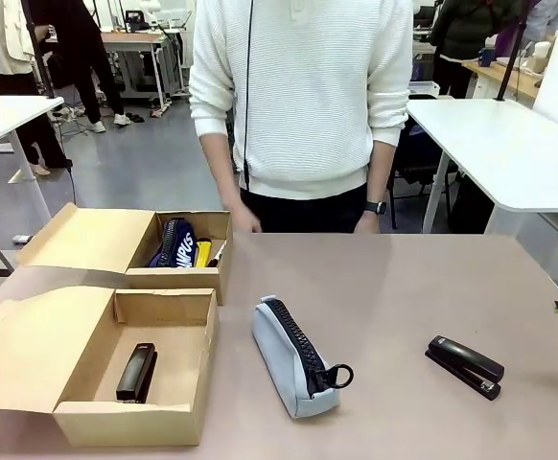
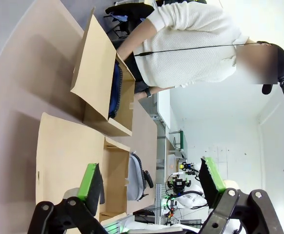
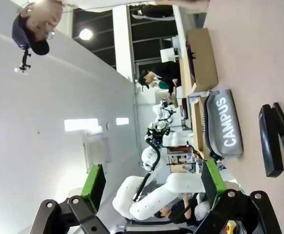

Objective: Place items inside the box.
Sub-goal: Pick up a Pencil pouch or Stapler and place it inside the Mailer Box closest to the robot.

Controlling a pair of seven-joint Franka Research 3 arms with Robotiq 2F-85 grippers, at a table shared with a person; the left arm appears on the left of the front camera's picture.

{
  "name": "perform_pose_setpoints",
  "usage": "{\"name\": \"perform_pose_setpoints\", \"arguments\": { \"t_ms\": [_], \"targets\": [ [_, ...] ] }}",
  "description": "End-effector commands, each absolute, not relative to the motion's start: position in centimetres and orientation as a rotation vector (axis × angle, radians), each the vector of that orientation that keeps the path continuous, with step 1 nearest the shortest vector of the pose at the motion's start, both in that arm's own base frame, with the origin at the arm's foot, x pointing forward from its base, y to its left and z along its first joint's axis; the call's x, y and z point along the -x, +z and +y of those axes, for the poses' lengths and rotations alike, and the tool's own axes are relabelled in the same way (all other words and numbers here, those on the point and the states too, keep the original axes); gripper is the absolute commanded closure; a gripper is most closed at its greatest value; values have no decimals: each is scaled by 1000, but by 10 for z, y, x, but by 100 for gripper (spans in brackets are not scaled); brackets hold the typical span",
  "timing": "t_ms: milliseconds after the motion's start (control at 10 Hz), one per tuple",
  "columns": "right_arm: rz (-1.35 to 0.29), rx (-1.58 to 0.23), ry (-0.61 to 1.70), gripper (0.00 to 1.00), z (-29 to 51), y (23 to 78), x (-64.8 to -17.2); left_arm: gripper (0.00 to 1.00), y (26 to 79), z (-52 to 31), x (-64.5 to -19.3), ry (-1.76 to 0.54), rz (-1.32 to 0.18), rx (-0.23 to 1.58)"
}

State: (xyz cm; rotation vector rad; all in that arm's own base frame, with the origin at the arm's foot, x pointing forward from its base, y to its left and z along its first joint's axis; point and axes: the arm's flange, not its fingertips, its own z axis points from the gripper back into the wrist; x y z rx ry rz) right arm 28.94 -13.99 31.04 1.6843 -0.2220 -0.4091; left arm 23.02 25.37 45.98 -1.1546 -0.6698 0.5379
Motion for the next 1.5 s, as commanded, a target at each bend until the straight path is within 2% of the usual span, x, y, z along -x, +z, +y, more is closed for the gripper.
{"name": "perform_pose_setpoints", "arguments": {
  "t_ms": [0,800,900,1000,1300,1400],
  "targets": [
    [-215,-1695,-435,0,-140,317,-292,0,460,251,-230,520,-693,1168],
    [-222,-1684,-410,0,-140,310,-289,0,460,251,-230,520,-693,1168],
    [-151,-1782,-161,0,-122,293,-293,0,460,251,-230,520,-693,1168],
    [-86,-1672,-213,0,-105,291,-303,0,460,251,-230,520,-693,1168],
    [-72,-1345,-37,0,-64,346,-314,0,460,251,-230,520,-693,1168],
    [-103,-1377,28,0,-72,355,-309,0,460,251,-230,520,-693,1168]
  ]
}}
